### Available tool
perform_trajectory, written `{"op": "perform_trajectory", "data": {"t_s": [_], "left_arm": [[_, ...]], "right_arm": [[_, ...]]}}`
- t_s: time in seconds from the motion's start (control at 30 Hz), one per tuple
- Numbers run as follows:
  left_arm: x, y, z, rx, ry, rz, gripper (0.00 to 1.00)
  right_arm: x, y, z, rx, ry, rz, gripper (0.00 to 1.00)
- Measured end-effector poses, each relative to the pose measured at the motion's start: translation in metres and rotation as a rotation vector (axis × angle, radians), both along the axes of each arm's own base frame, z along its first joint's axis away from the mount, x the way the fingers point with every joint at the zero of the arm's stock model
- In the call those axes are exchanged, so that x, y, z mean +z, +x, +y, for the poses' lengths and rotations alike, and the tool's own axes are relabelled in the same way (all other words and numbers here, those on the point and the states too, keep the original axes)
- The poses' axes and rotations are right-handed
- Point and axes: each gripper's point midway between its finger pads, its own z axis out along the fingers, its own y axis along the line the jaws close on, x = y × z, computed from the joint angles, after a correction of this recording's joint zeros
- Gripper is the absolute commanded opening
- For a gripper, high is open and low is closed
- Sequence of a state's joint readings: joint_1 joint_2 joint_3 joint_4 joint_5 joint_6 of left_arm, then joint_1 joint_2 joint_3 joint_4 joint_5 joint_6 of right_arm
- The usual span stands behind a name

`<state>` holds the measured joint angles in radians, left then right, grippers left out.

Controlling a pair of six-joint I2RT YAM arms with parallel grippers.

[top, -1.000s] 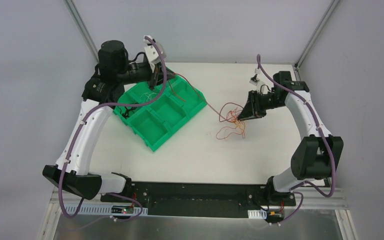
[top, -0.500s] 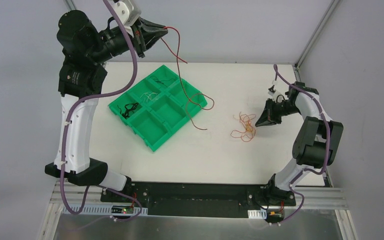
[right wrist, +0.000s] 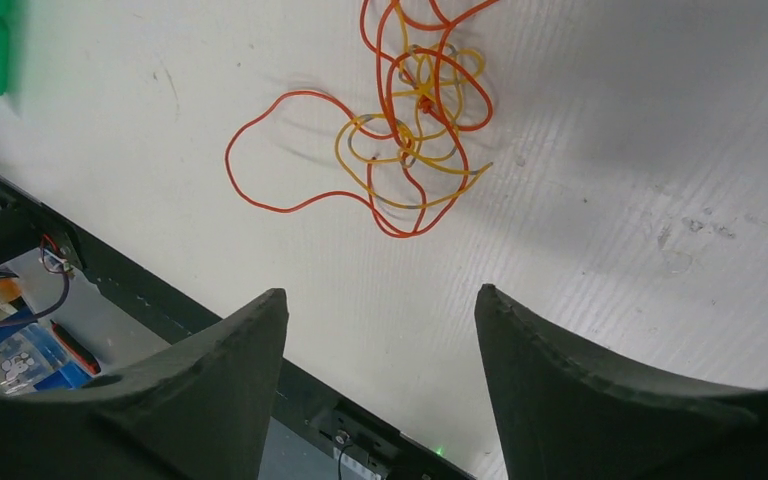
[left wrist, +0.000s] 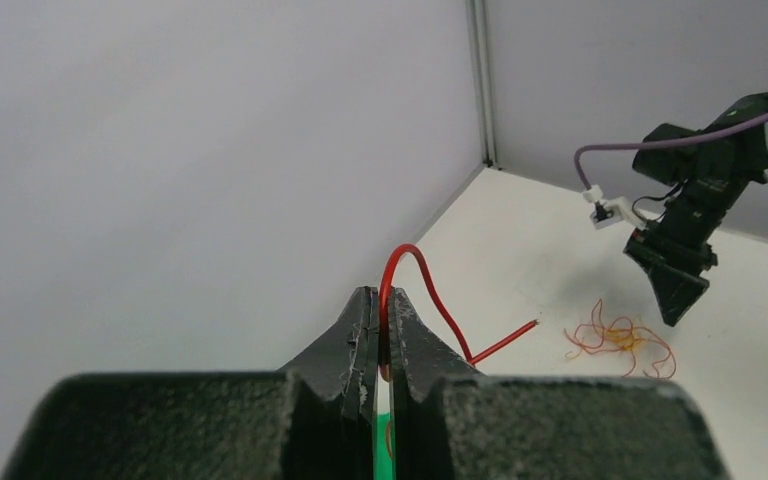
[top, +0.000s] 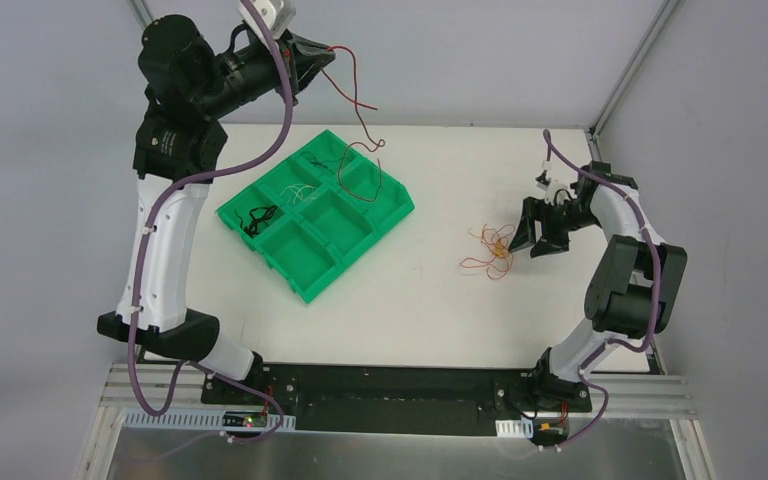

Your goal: Untangle the cables

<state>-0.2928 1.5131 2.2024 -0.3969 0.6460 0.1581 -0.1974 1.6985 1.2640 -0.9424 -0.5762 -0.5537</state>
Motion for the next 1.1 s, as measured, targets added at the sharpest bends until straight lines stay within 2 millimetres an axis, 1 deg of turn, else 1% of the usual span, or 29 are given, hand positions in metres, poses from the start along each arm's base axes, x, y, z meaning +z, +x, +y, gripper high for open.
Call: {"op": "perform_trajectory", "data": {"t_s": [0.03,0.07,0.1,0.13,0.17,0.3,0.4,0.47,0.53,0.73,0.8,0.9,1.0,1.1], "left_arm": [[-0.005,0.004,0.001,0.014,0.009,0.002,0.00],[-0.011,0.008,0.003,0.030,0.016,0.009,0.00],[-0.018,0.012,0.003,0.040,0.027,0.017,0.00],[-0.028,0.016,0.005,0.054,0.041,0.030,0.00],[-0.039,0.021,0.006,0.068,0.059,0.047,0.00],[-0.071,0.039,0.010,0.117,0.102,0.100,0.00],[-0.084,0.048,0.015,0.154,0.119,0.121,0.00],[-0.089,0.054,0.022,0.185,0.123,0.129,0.00],[-0.090,0.057,0.027,0.201,0.120,0.136,0.00],[-0.082,0.064,0.050,0.254,0.098,0.123,0.00],[-0.081,0.067,0.062,0.275,0.094,0.124,0.00],[-0.084,0.072,0.086,0.308,0.080,0.144,0.00],[-0.093,0.073,0.110,0.326,0.070,0.176,0.00],[-0.103,0.069,0.124,0.310,0.060,0.209,0.00]], "right_arm": [[0.003,0.000,0.001,0.003,0.001,-0.004,0.76],[0.005,0.000,0.001,0.003,0.003,-0.007,0.83],[0.007,0.001,0.002,0.003,0.003,-0.013,0.85],[0.011,0.004,0.002,0.005,0.004,-0.022,0.96],[0.014,0.006,0.003,0.002,0.006,-0.030,0.99],[0.026,0.011,0.006,-0.003,0.021,-0.056,0.99],[0.034,0.012,0.010,-0.006,0.035,-0.065,0.99],[0.039,0.011,0.012,-0.009,0.046,-0.070,0.99],[0.043,0.011,0.015,-0.007,0.053,-0.073,0.99],[0.058,0.006,0.028,0.016,0.080,-0.098,0.99],[0.064,0.005,0.034,0.035,0.084,-0.113,0.99],[0.072,0.006,0.042,0.055,0.091,-0.130,0.99],[0.075,0.007,0.044,0.058,0.094,-0.134,0.99],[0.077,0.007,0.044,0.057,0.094,-0.133,0.99]]}}
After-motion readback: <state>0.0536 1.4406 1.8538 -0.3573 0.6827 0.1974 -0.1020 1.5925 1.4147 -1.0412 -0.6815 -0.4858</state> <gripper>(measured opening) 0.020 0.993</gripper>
